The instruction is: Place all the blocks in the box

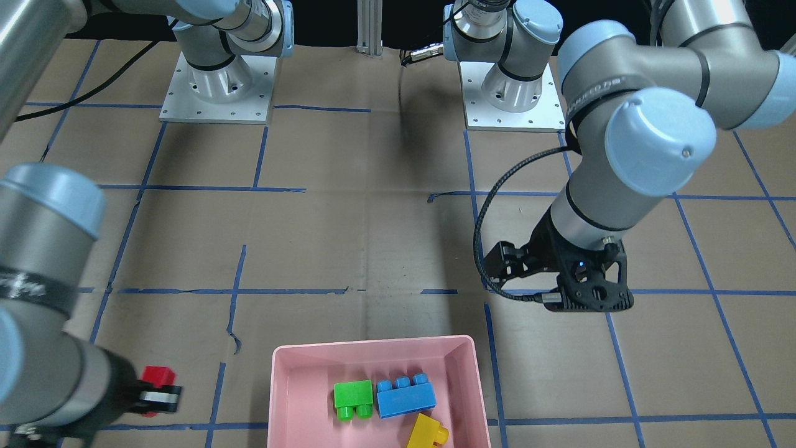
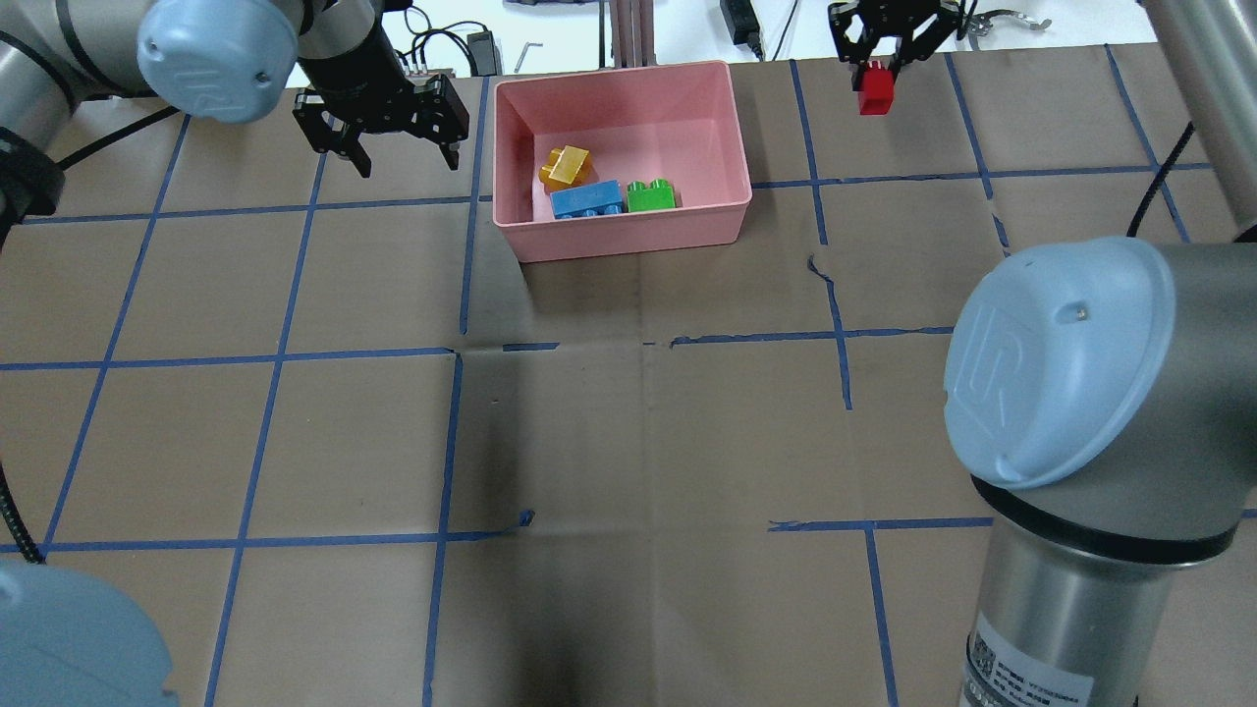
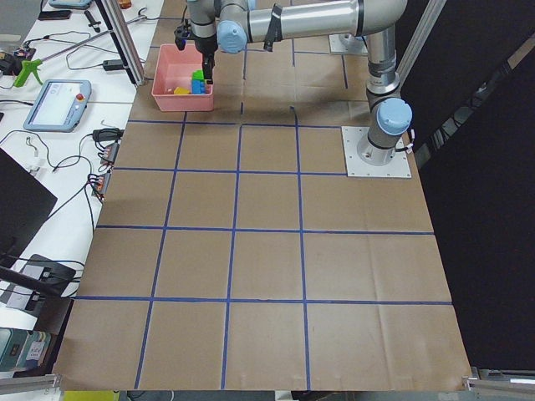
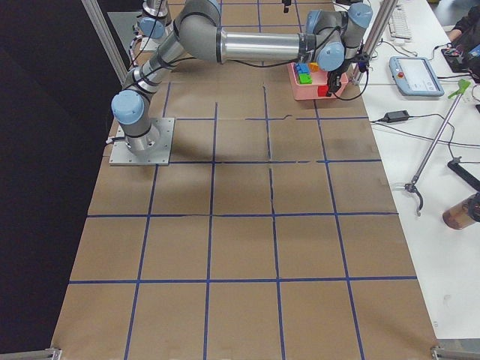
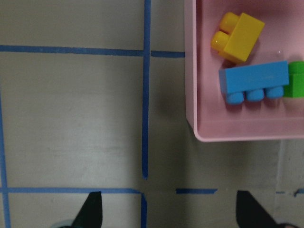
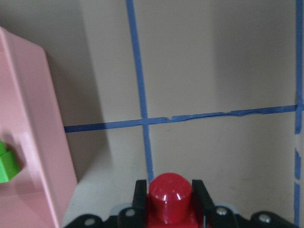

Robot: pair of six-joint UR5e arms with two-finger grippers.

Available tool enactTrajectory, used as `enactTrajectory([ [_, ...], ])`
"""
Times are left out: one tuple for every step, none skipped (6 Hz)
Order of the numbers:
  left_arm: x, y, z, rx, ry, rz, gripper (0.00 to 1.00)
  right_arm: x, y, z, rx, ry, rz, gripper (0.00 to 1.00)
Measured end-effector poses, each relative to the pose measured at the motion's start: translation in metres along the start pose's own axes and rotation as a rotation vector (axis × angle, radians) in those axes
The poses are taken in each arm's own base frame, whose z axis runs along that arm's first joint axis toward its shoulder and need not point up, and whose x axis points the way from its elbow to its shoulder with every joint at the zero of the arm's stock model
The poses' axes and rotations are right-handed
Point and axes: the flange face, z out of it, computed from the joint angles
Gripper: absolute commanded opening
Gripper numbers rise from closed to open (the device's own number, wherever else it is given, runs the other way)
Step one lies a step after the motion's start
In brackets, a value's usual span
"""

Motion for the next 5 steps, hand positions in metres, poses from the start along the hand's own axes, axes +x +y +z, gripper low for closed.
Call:
enactTrajectory([
  [0.0,0.03,-0.019,-0.018,-0.009,0.015,0.99,-0.059,0.013,-0.003,0.033,-0.014,0.049,0.17],
  [0.0,0.068,-0.032,-0.022,-0.01,0.027,0.99,-0.105,0.021,0.006,0.06,-0.043,0.085,0.17],
  [-0.001,0.108,-0.045,-0.004,-0.01,0.075,0.99,-0.134,0.019,0.032,0.071,-0.066,0.095,0.19],
  [-0.003,0.133,-0.057,0.026,-0.015,0.135,0.99,-0.147,0.011,0.065,0.071,-0.073,0.088,0.54],
  [-0.005,0.143,-0.059,0.033,-0.027,0.158,0.99,-0.151,0.007,0.084,0.074,-0.074,0.083,0.99],
])
